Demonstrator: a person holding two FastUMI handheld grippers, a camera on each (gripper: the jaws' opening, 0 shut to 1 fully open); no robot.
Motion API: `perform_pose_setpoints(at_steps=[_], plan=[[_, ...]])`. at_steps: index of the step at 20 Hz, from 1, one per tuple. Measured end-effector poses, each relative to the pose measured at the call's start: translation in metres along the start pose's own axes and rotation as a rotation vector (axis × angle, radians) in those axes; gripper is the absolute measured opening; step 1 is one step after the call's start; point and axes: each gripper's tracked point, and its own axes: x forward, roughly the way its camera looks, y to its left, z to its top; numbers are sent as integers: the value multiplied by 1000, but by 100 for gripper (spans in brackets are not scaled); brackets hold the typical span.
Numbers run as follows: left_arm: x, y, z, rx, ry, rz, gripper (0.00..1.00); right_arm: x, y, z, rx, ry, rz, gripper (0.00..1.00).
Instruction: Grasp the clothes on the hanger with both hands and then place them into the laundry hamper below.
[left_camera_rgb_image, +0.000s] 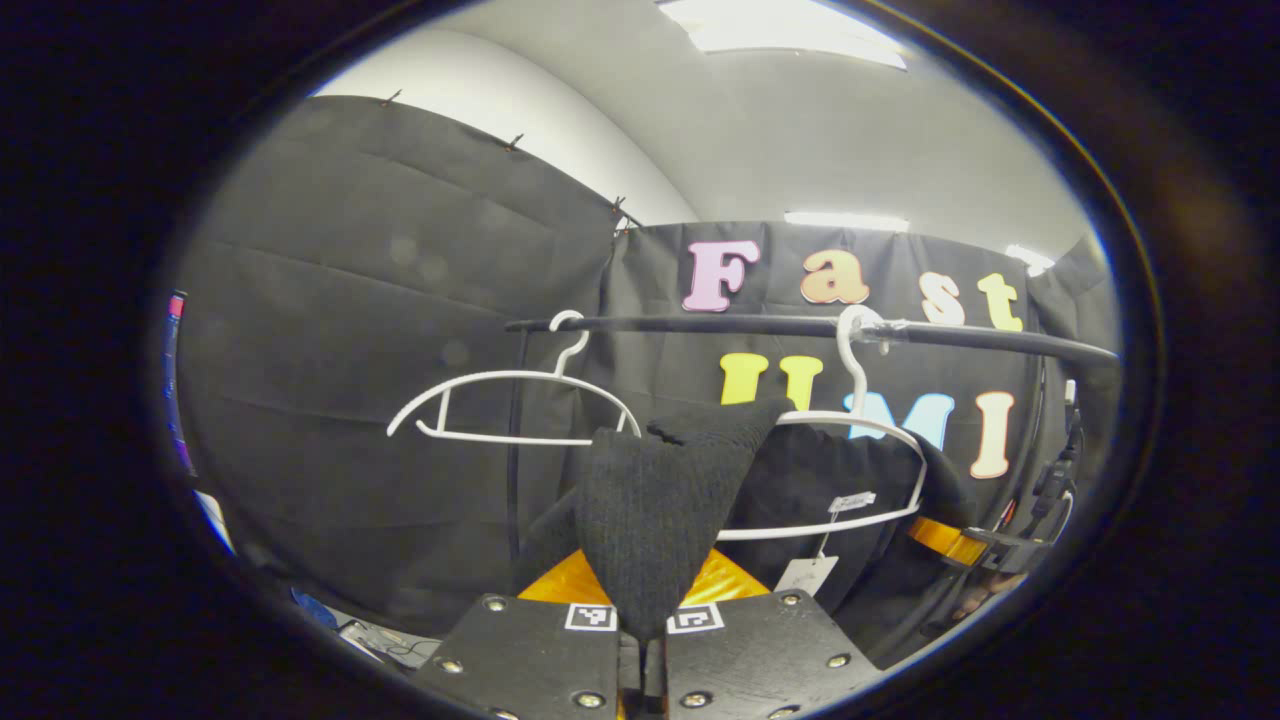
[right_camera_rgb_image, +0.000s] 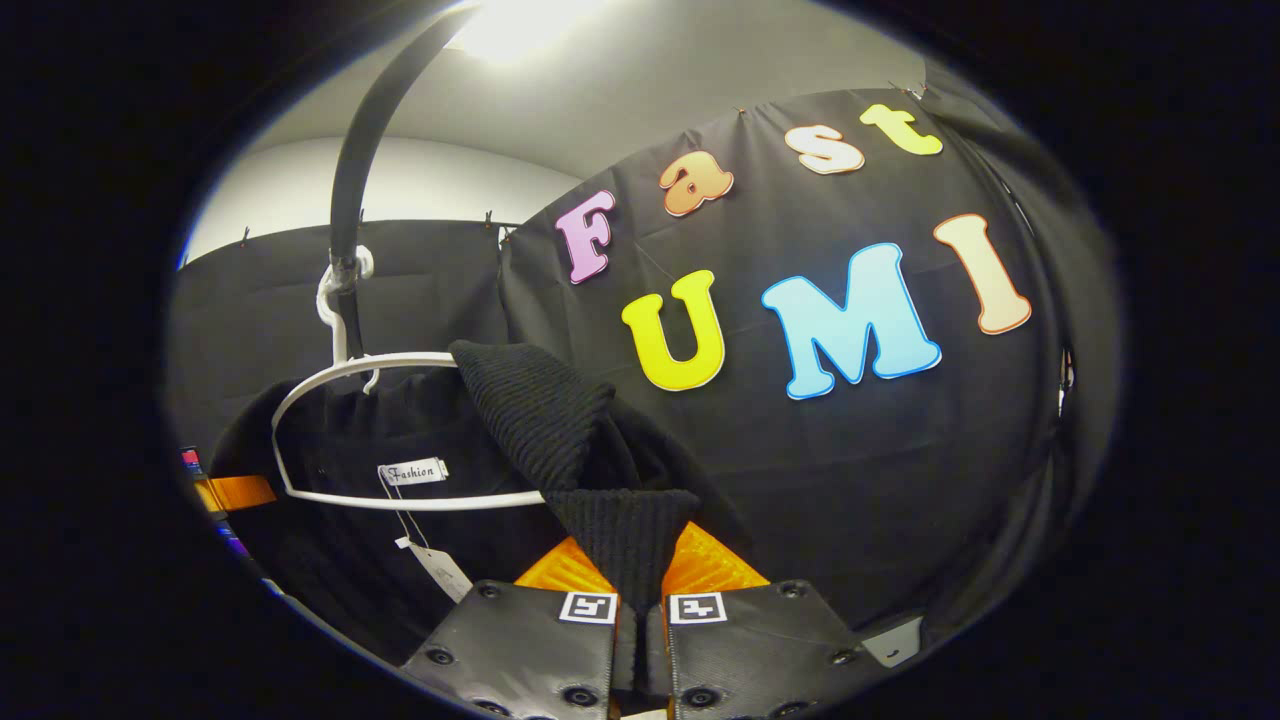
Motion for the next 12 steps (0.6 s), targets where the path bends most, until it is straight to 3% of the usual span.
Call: perform_pose_setpoints(at_steps=[8, 12], plan=[[-4, 43, 50, 92, -78, 24, 2, 3, -19, 24, -32, -57, -51, 3], [4, 55, 53, 54, -66, 23, 2, 15, -39, 46, -64, -129, -90, 3]])
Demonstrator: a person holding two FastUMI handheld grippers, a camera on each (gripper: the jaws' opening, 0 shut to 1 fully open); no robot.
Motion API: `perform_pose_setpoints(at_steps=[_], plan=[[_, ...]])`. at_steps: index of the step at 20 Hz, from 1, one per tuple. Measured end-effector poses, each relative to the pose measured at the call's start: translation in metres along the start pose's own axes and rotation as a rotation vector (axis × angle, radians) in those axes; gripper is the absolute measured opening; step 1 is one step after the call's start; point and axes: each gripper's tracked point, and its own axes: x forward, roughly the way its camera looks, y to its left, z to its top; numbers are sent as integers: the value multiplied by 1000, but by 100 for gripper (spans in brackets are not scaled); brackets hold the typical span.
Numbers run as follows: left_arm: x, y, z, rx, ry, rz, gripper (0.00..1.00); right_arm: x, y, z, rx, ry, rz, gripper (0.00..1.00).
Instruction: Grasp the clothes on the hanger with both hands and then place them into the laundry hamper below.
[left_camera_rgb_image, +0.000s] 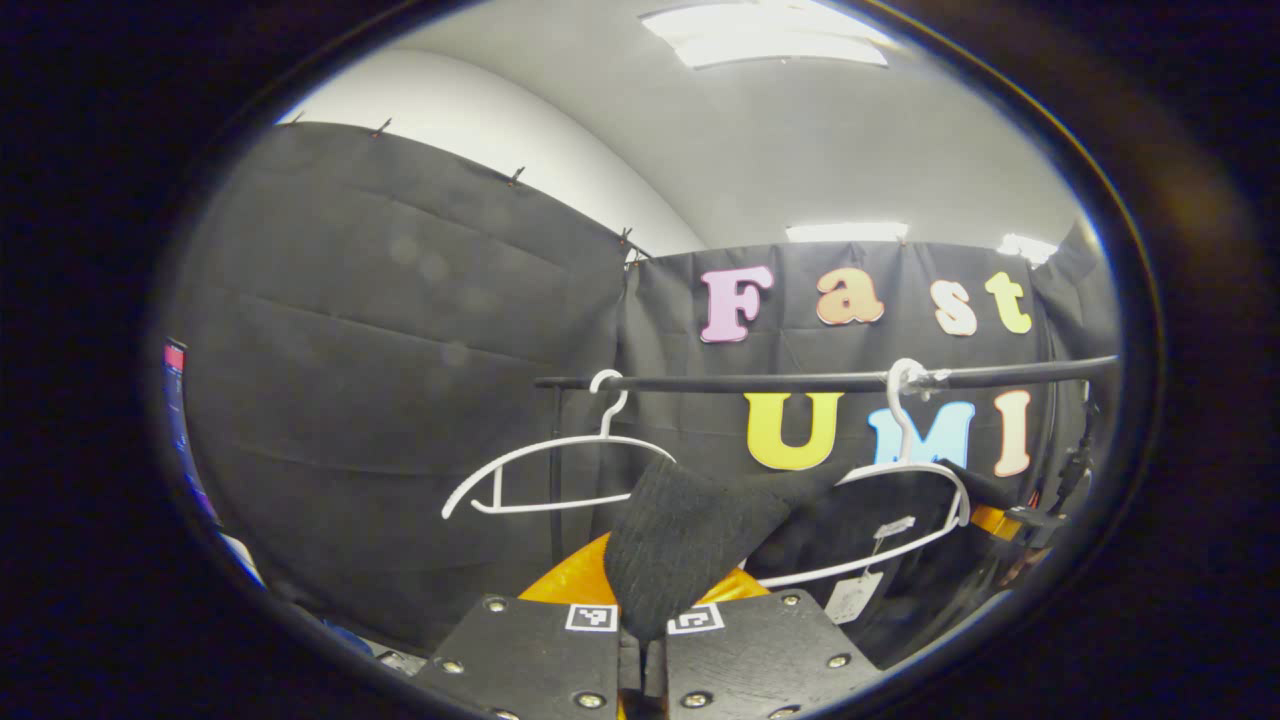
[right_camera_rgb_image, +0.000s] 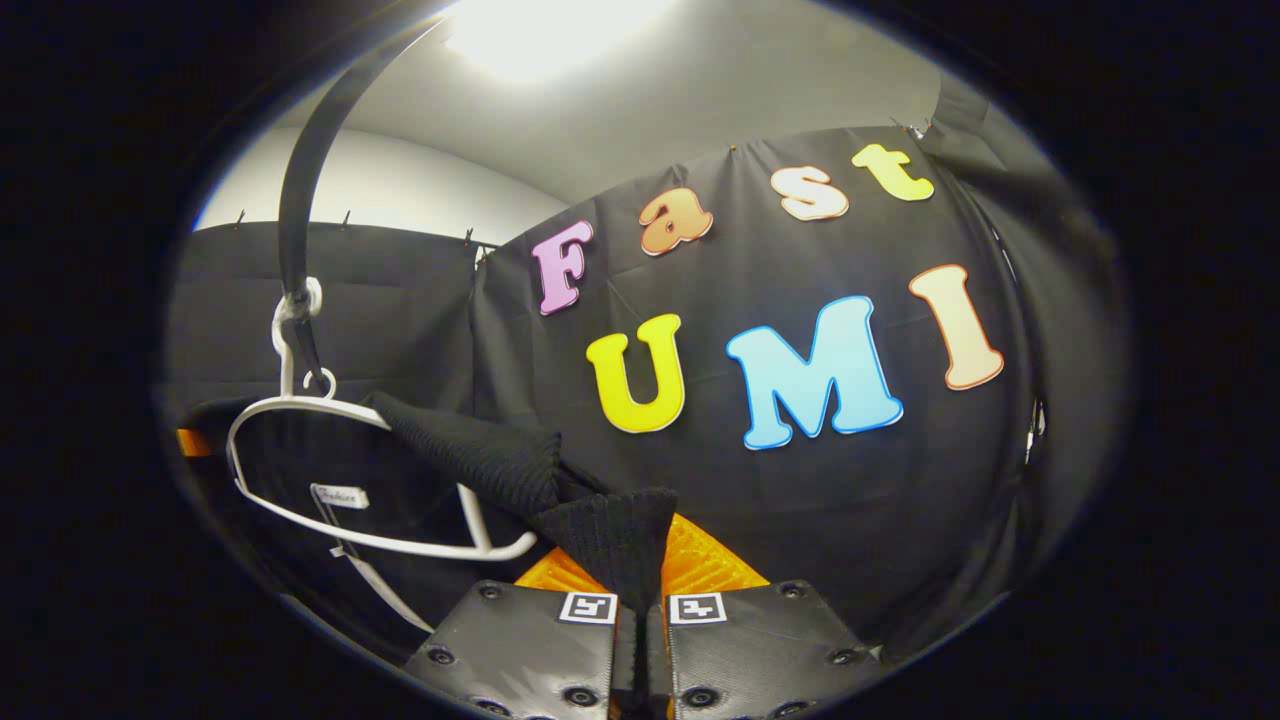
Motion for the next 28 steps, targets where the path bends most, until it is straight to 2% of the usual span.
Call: perform_pose_setpoints(at_steps=[3, 8, 13, 17, 19, 28], plan=[[11, 8, -4, 4, 16, -14, 2, 10, -2, 0, -19, -9, -2, 5], [18, 24, 16, 126, -8, -24, 2, 23, 4, 1, -43, -34, 15, 5], [26, 38, -6, 34, 31, -50, 1, 32, 8, -6, -134, -63, 56, 5], [29, 40, -23, -52, 41, -42, 1, 38, 13, -18, -186, -67, 85, 3], [29, 44, -34, -62, 52, -37, 1, 36, 15, -25, -207, -57, 83, 3], [21, 47, -47, 81, 79, -38, 2, 34, 14, -53, -187, -11, 67, 5]])
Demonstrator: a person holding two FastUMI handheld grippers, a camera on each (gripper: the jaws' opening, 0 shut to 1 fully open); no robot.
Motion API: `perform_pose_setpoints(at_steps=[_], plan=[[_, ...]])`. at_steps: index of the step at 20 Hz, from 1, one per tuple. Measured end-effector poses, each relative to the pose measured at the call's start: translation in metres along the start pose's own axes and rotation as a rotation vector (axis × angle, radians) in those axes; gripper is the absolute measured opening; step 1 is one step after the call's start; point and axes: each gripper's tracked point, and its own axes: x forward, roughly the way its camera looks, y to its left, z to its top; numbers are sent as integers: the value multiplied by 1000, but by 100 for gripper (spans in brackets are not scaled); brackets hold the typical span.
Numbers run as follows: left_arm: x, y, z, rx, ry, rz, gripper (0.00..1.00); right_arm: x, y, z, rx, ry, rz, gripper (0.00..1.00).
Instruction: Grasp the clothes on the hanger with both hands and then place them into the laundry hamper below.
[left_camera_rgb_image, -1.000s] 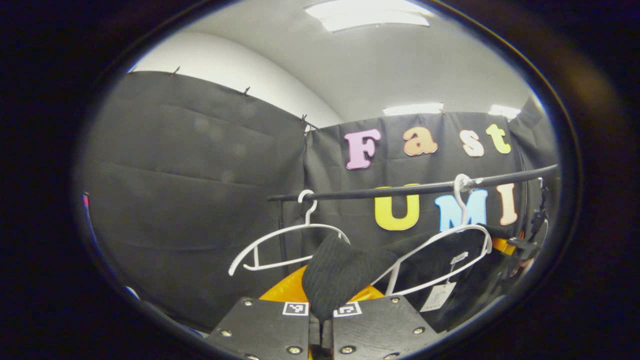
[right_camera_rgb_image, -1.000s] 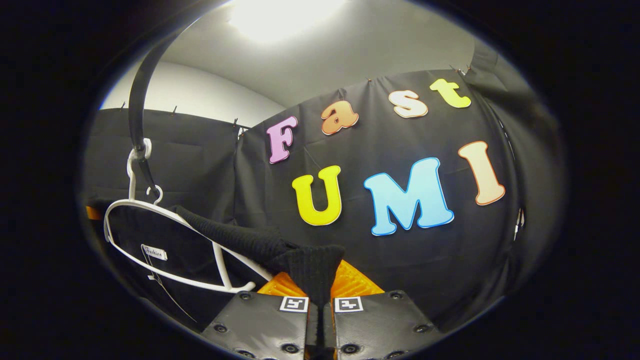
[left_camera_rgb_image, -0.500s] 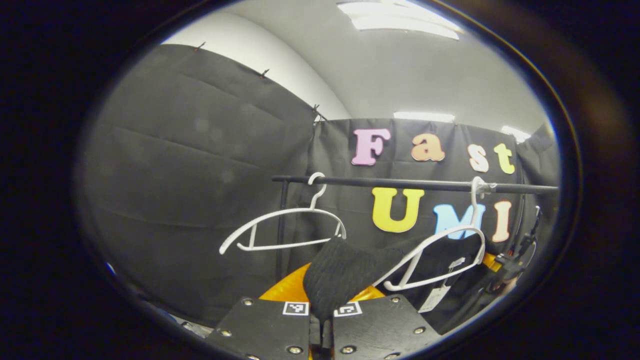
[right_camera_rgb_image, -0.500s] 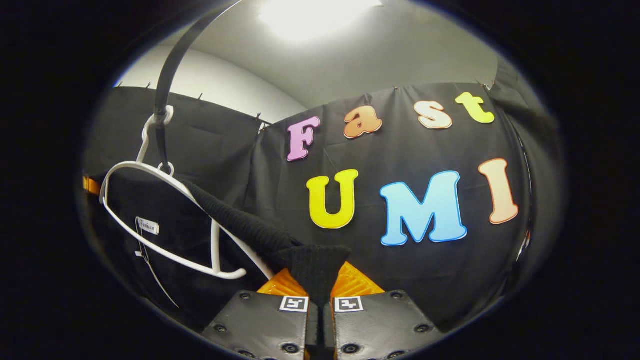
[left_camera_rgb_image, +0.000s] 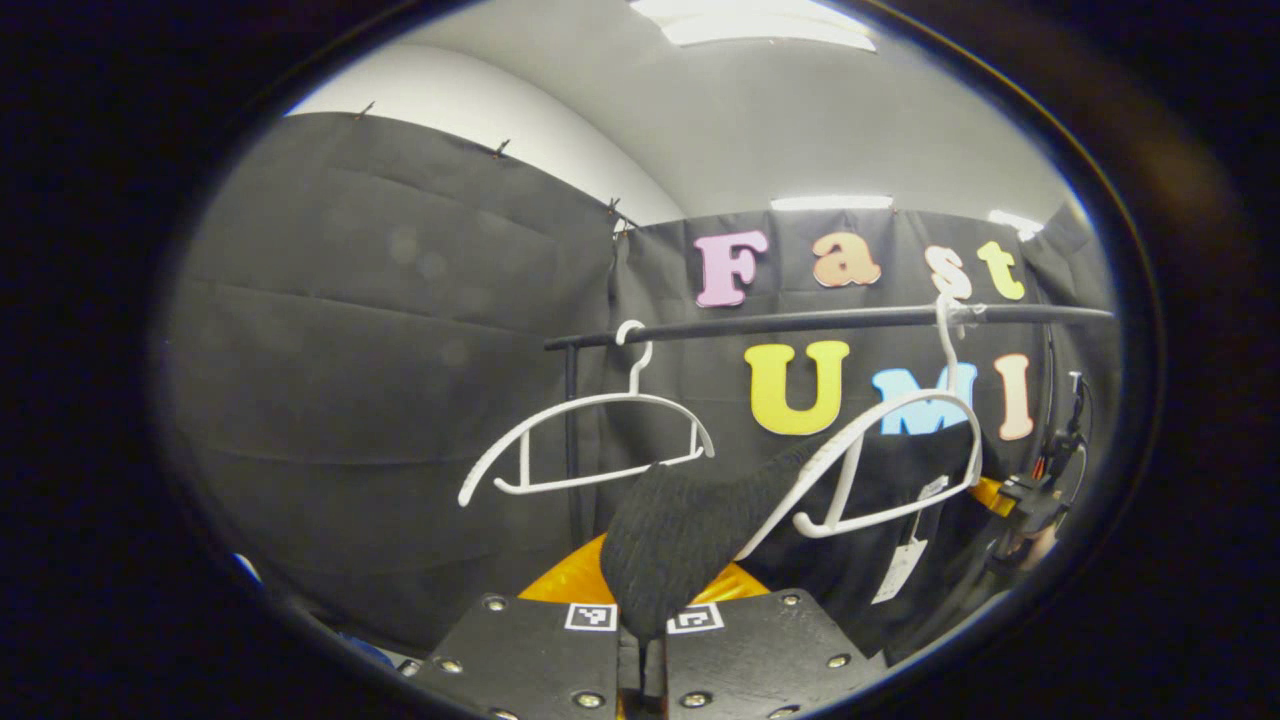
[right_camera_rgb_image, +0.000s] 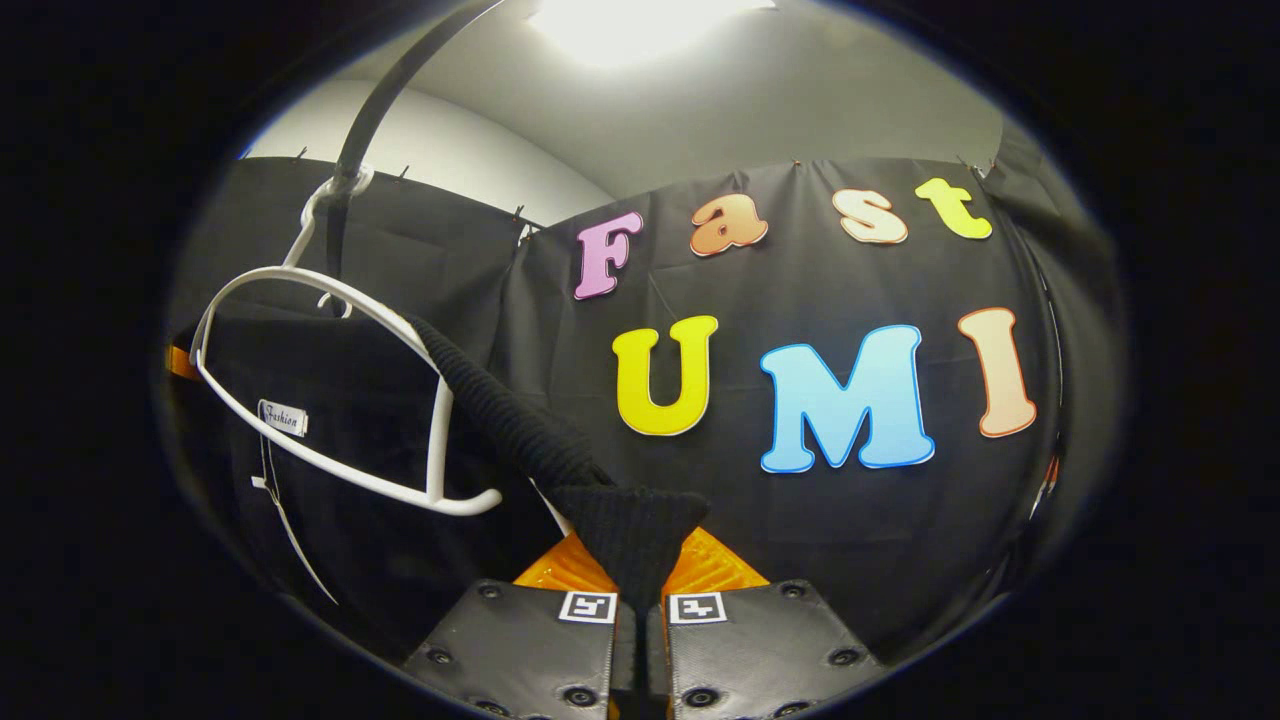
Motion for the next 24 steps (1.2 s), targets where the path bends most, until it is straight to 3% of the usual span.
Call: perform_pose_setpoints(at_steps=[15, 20, 24], plan=[[7, -14, -32, -27, 34, -25, 2, 0, 8, -17, 33, 24, 18, 4], [-1, 3, -5, -10, -15, -1, 2, -2, -2, -1, 12, -1, 10, 4], [11, 5, 9, -97, -28, -32, 1, 2, -9, 24, -55, -79, 29, 5]])
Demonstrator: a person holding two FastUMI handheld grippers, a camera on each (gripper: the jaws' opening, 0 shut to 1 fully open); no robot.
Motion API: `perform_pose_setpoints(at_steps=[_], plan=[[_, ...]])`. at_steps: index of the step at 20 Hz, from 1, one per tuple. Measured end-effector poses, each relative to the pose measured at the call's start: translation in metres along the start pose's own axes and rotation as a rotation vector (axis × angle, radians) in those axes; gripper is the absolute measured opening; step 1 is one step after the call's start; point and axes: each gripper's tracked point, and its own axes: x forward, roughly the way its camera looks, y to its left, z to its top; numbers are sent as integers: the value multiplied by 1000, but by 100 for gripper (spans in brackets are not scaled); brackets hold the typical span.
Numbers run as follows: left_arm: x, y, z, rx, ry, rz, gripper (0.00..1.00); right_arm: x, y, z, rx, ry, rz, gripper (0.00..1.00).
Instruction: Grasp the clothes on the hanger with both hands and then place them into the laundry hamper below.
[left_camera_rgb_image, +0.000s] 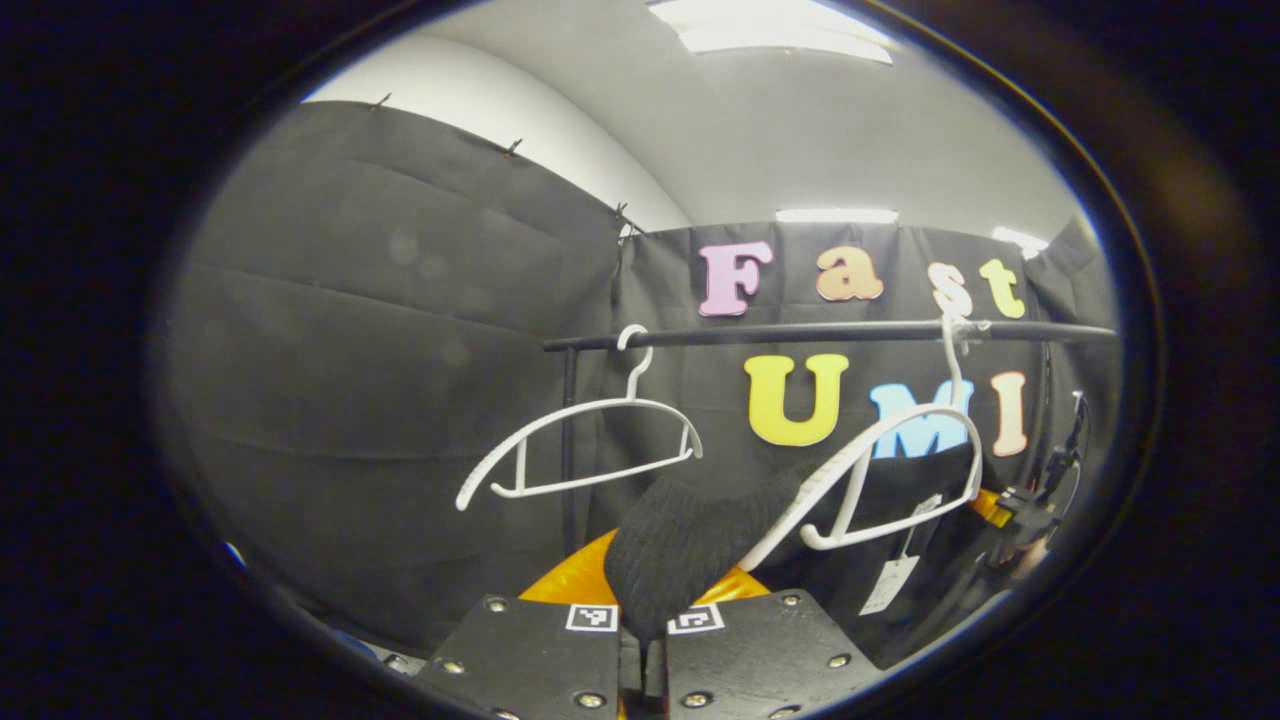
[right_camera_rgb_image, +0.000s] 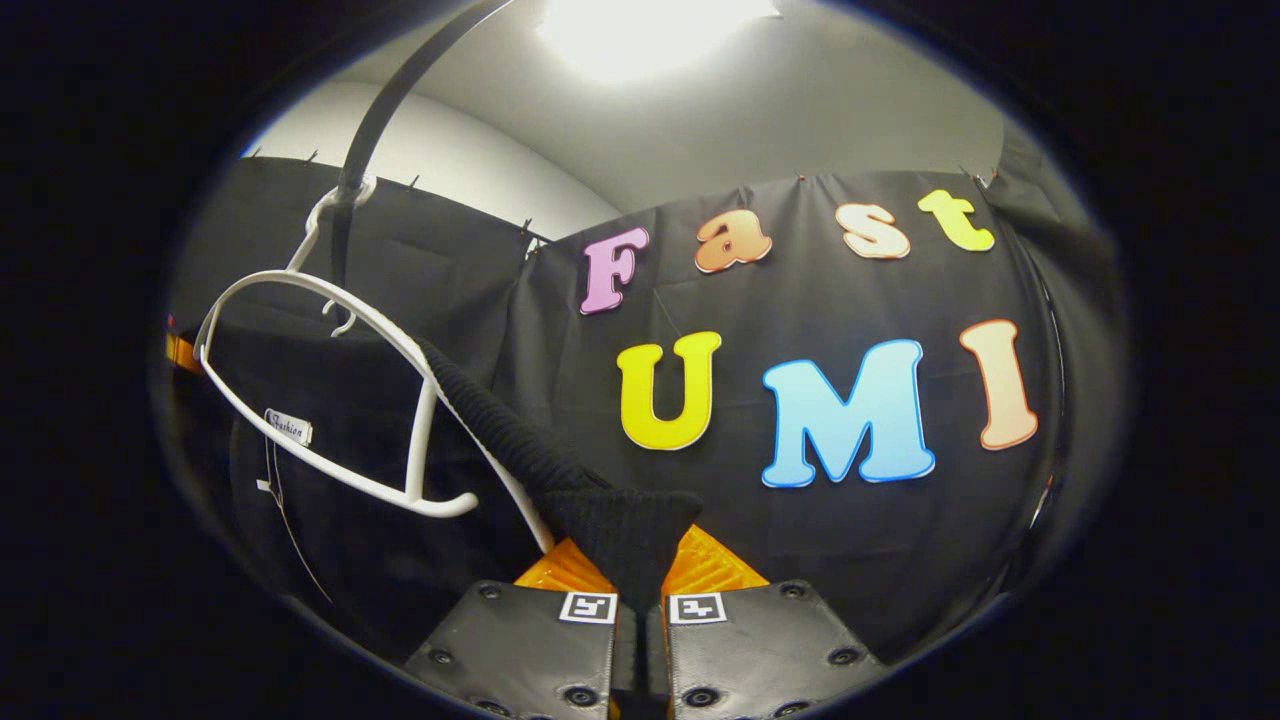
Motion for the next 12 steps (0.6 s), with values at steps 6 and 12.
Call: perform_pose_setpoints(at_steps=[6, 12], plan=[[5, 2, 17, -12, -30, -53, 2, 12, -3, 8, -34, -62, 29, 3], [19, 11, -5, -35, 7, -69, 2, 21, 1, -14, -46, -63, 61, 5]])
